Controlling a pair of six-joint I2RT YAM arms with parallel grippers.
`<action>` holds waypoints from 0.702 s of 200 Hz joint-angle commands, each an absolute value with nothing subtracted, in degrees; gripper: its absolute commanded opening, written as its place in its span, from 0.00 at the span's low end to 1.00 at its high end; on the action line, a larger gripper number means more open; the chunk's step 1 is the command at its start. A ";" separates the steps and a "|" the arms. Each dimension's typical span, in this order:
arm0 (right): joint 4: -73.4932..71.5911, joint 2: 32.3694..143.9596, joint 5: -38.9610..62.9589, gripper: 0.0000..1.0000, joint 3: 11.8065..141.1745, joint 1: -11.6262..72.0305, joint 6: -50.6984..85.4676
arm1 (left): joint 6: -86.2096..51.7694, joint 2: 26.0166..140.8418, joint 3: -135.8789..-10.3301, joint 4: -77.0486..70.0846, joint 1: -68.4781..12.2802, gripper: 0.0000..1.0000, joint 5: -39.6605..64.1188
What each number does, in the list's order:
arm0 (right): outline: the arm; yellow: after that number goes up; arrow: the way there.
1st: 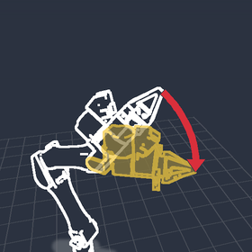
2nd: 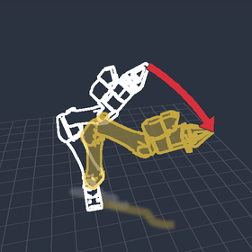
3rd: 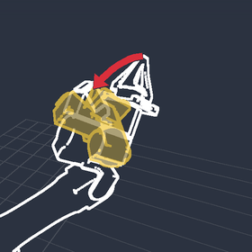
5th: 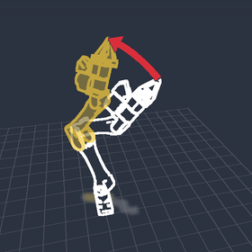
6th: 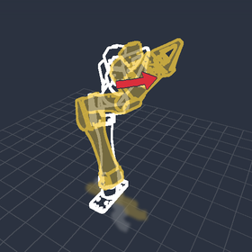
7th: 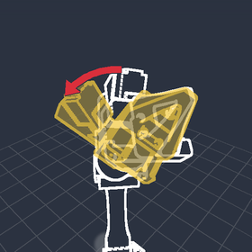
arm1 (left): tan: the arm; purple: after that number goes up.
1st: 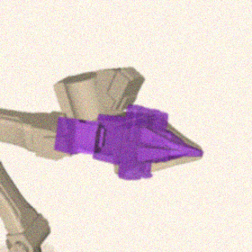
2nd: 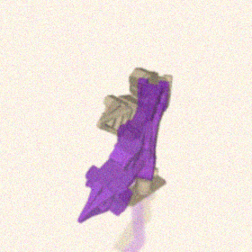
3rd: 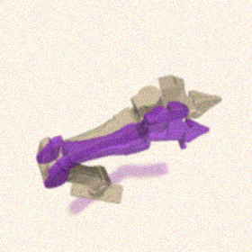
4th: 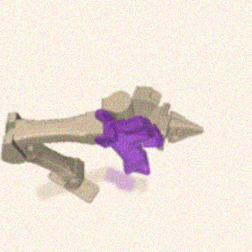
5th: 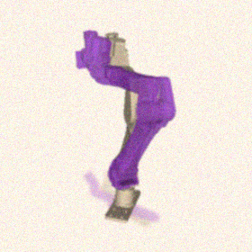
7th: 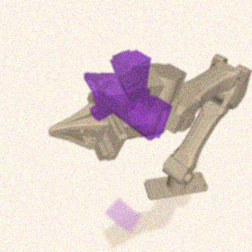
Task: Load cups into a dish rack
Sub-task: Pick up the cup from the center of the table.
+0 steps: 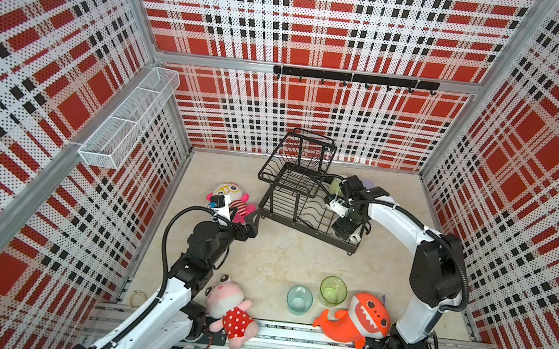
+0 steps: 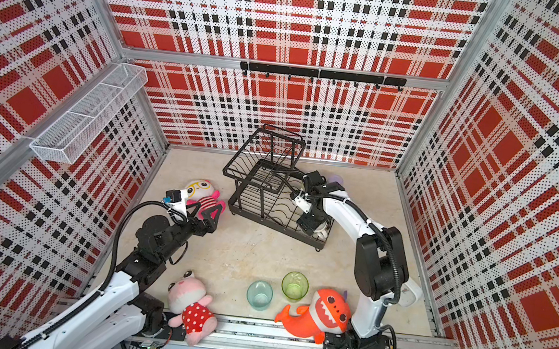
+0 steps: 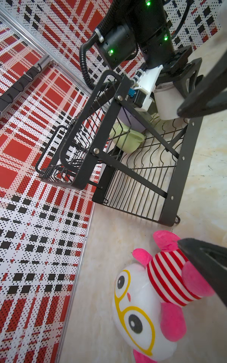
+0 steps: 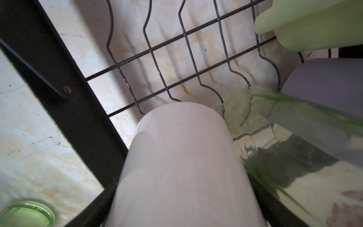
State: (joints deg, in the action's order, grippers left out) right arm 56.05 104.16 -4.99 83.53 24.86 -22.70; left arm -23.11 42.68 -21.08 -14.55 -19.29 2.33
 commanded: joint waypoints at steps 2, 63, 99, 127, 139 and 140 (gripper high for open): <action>60.83 105.43 -6.88 0.84 84.11 24.43 -22.94 | -23.12 41.92 -20.54 -15.47 -18.72 0.98 2.56; 60.69 107.41 -3.85 0.88 84.79 24.34 -22.59 | -23.12 41.85 -20.48 -15.38 -18.72 0.98 2.60; 60.47 108.19 -3.16 0.89 85.24 24.31 -22.06 | -23.03 41.75 -20.57 -15.36 -18.72 0.98 2.56; 60.47 108.19 -3.03 0.92 85.82 24.30 -22.06 | -22.99 41.75 -20.57 -15.35 -18.72 0.98 2.61; 60.59 108.36 -3.07 0.92 85.96 24.27 -22.06 | -23.02 41.66 -20.57 -15.42 -18.72 0.98 2.56; 60.62 108.36 -3.07 0.92 85.96 24.31 -22.06 | -22.98 41.66 -20.57 -15.44 -18.72 0.98 2.56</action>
